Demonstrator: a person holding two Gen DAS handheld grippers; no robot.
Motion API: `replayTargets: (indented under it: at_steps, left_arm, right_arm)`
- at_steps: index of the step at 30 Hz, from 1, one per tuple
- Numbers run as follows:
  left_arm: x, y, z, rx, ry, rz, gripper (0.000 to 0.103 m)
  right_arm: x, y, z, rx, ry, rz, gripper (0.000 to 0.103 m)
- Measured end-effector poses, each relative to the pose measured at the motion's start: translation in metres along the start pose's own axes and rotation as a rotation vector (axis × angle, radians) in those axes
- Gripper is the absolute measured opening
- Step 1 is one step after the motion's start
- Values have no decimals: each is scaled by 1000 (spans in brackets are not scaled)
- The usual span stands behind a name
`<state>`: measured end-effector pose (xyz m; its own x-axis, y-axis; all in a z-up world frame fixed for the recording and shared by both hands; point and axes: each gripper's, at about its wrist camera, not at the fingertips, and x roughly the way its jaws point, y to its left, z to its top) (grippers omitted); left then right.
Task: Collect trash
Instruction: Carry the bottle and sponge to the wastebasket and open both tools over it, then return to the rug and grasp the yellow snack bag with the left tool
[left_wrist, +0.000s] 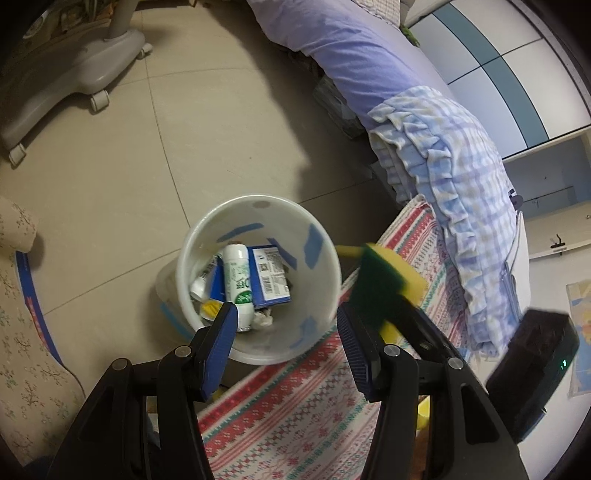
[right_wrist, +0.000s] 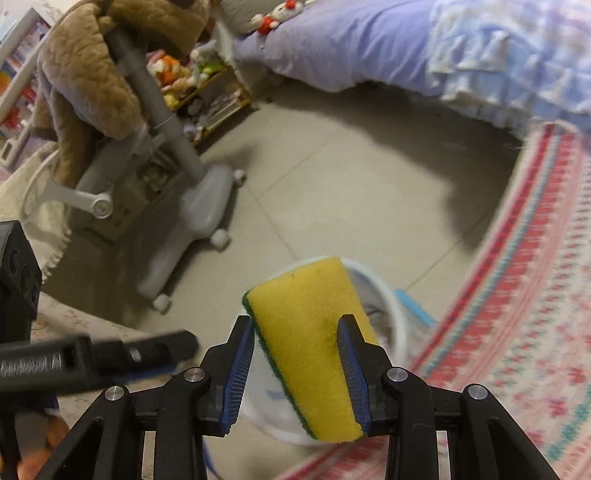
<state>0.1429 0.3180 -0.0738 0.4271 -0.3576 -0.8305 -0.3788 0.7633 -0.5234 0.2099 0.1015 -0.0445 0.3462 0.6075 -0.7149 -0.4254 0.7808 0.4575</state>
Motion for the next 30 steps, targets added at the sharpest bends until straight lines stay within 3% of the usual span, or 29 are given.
replayTargets:
  at_steps: [1,3,4,8,13,19,25,30]
  left_arm:
    - [-2,-1,-1,-7,-7,-1,59]
    - [-7,-1,-1,-19,-18,-5,59]
    - [-9,-1,-1,-24,-20,-8,59]
    - [-13,-5,-3,-11,-32,-2,59]
    - [-9,-20,-12,12,-4,-7,59]
    - [-5,-66,-45,101,60,-54,59]
    - [-18,-149,-111,346,77,-132,65]
    - [-8,-211,-167,543,71,-121,67]
  right_arm:
    - [6,3,1,-10,11,-8,45]
    - [18,8,2,-16,19,-71,67]
    - [19,7,2,-13,11,-90,69]
    - [15,-2,-3,17,16,-74,69]
    - [-19,-20,-18,-18,24,-129,69]
    - [-101,-63,-29,19,-7,-231,69]
    - [-217,-118,-41,130,-88,-318,70]
    - [-301,-169,-66,207,-204,-402,84]
